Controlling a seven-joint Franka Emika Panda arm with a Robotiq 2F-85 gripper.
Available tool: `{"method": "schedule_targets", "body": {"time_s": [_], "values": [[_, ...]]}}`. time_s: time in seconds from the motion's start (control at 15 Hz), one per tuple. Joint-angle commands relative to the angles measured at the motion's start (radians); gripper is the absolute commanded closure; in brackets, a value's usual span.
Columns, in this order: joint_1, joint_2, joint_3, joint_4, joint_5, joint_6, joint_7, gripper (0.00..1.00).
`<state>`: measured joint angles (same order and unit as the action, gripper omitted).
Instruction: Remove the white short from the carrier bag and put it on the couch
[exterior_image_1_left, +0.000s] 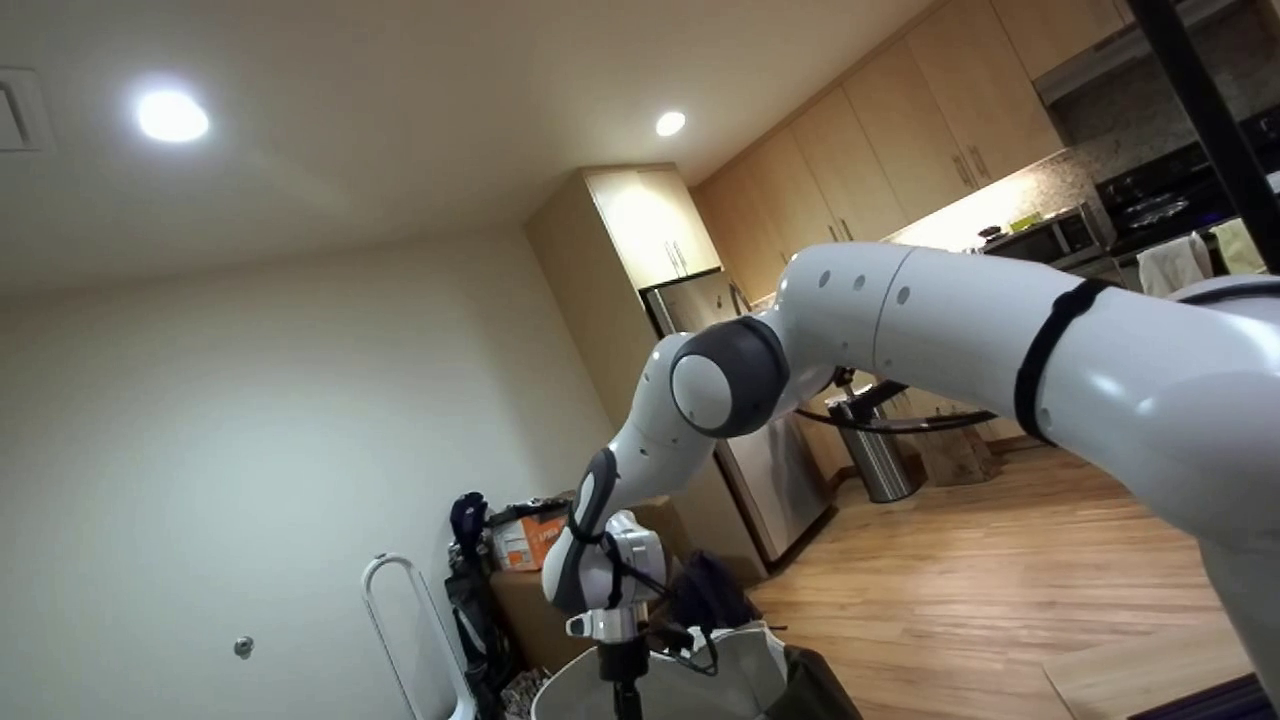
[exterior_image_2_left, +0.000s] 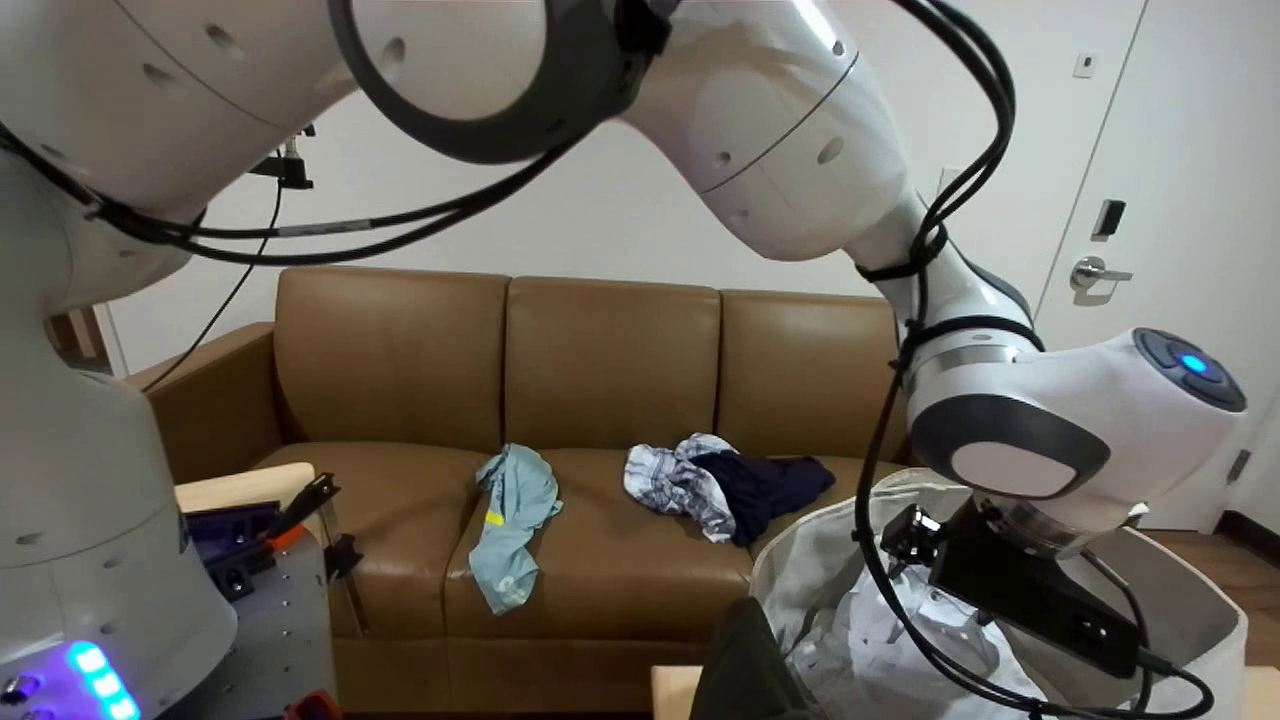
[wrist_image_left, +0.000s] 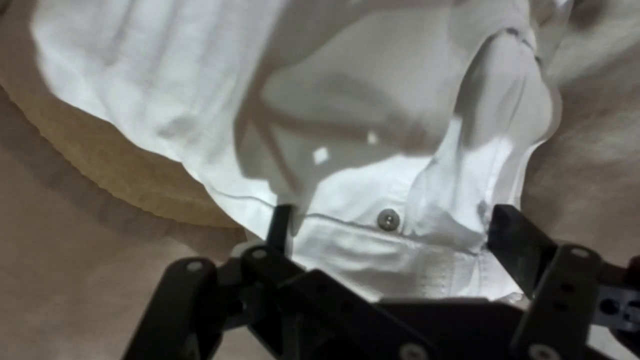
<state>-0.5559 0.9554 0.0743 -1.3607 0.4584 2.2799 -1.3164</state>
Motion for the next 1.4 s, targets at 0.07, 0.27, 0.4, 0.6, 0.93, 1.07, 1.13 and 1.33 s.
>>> {"method": "schedule_targets", "body": {"time_s": [0.07,0.27,0.4,0.6,0.93,1.07,1.13,1.33], "values": [[0.086,0.071,-0.045,-0.005,-0.078,0.152,0.089,0.0],[0.111,0.124,-0.069,-0.015,-0.16,0.194,0.119,0.0],[0.114,0.155,-0.076,-0.013,-0.203,0.217,0.131,0.0],[0.096,0.2,-0.06,0.012,-0.246,0.22,0.11,0.0],[0.024,0.223,0.028,0.061,-0.219,0.109,0.046,0.46],[0.01,0.215,0.044,0.076,-0.207,0.079,0.046,0.58],[0.002,0.212,0.052,0.083,-0.202,0.063,0.042,0.66],[-0.021,0.205,0.079,0.1,-0.184,0.01,0.029,0.84]]}}
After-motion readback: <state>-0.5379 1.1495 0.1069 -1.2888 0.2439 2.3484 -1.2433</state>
